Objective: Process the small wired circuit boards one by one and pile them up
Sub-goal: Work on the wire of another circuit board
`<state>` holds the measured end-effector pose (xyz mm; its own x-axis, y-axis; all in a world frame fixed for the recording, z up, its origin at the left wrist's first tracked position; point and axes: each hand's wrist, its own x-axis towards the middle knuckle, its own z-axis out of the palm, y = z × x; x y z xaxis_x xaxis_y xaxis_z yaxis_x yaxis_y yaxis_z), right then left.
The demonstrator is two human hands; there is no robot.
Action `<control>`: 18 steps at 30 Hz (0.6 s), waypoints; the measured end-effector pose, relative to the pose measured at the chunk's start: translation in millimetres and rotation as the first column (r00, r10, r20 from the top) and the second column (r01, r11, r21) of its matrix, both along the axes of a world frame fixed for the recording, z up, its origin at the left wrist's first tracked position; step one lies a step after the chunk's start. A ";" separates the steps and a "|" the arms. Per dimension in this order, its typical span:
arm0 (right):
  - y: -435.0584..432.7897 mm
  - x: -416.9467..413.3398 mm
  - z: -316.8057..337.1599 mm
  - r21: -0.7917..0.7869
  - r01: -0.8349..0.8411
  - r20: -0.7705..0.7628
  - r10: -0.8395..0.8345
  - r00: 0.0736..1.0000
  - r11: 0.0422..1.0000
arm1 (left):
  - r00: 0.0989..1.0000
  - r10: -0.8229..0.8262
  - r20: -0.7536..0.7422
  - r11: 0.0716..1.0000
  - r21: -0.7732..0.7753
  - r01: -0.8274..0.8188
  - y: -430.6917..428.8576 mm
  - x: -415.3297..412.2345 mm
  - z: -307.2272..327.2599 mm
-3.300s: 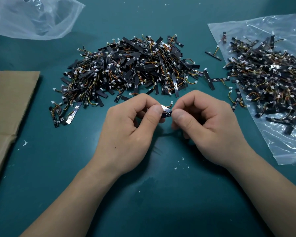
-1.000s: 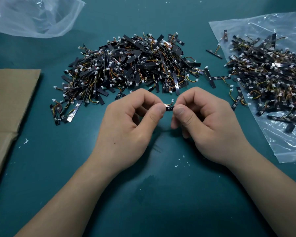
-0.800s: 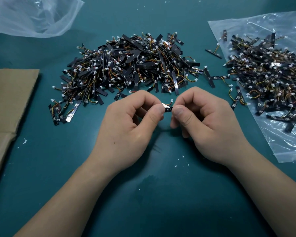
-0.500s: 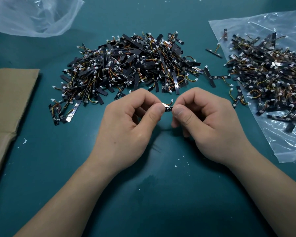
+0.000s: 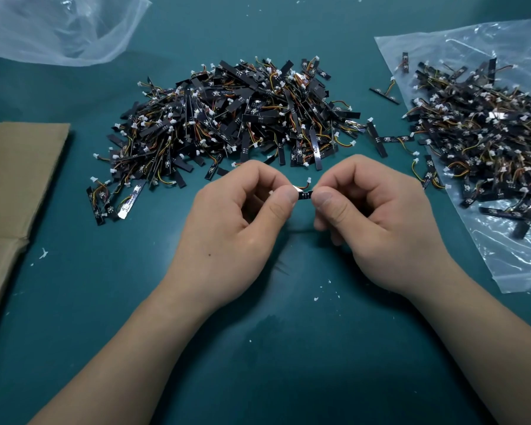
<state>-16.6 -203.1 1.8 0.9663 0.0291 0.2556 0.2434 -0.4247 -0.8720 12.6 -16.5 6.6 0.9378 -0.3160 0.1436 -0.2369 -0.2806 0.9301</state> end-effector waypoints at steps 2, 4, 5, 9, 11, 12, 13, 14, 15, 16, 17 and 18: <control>0.1 -0.3 0.4 0.008 -0.008 0.001 0.008 1.000 1.000 | 1.000 -0.004 0.018 1.000 0.028 0.003 0.5 0.0 0.3; 0.8 -0.5 0.8 0.001 -0.017 -0.007 0.017 1.000 1.000 | 1.000 0.001 0.030 0.999 0.041 -0.002 1.5 0.7 0.2; 1.0 -0.4 0.9 -0.002 -0.020 -0.014 0.020 1.000 1.000 | 0.999 0.006 0.032 0.999 0.048 -0.007 1.4 0.9 -0.1; 1.0 0.0 1.5 0.003 -0.019 -0.027 0.019 0.999 1.000 | 1.000 0.018 0.018 0.999 0.034 -0.018 0.4 -0.1 -0.2; 1.2 -0.1 1.3 -0.002 -0.019 -0.024 0.019 1.000 1.000 | 1.000 0.012 0.013 0.999 0.035 -0.012 1.2 0.5 0.4; 1.2 -0.3 1.2 -0.008 -0.019 -0.024 0.019 1.000 1.000 | 1.000 0.004 0.008 0.999 0.037 -0.005 1.6 0.7 1.0; 1.2 -0.3 1.0 -0.015 -0.019 -0.026 0.019 0.999 1.000 | 1.000 -0.001 0.003 0.999 0.037 0.001 1.7 0.8 1.4; 1.2 -0.2 0.7 -0.020 -0.019 -0.030 0.018 0.999 1.000 | 1.000 -0.002 -0.001 0.999 0.035 0.002 1.6 0.5 1.7; 1.1 0.1 0.6 -0.023 -0.018 -0.035 0.017 0.999 1.000 | 1.000 0.000 -0.007 1.000 0.029 0.001 1.2 0.2 1.8; 1.2 0.3 0.4 -0.025 -0.016 -0.039 0.015 0.999 1.000 | 1.000 0.002 -0.015 1.000 0.022 -0.002 0.8 -0.5 2.0; 1.3 0.5 0.4 -0.026 -0.013 -0.042 0.012 0.999 1.000 | 1.000 0.002 -0.020 1.000 0.016 -0.002 0.4 -0.9 2.2; 1.3 0.6 0.7 -0.026 -0.010 -0.042 0.009 0.999 1.000 | 1.000 0.000 -0.021 1.000 0.016 0.000 0.4 -1.1 2.5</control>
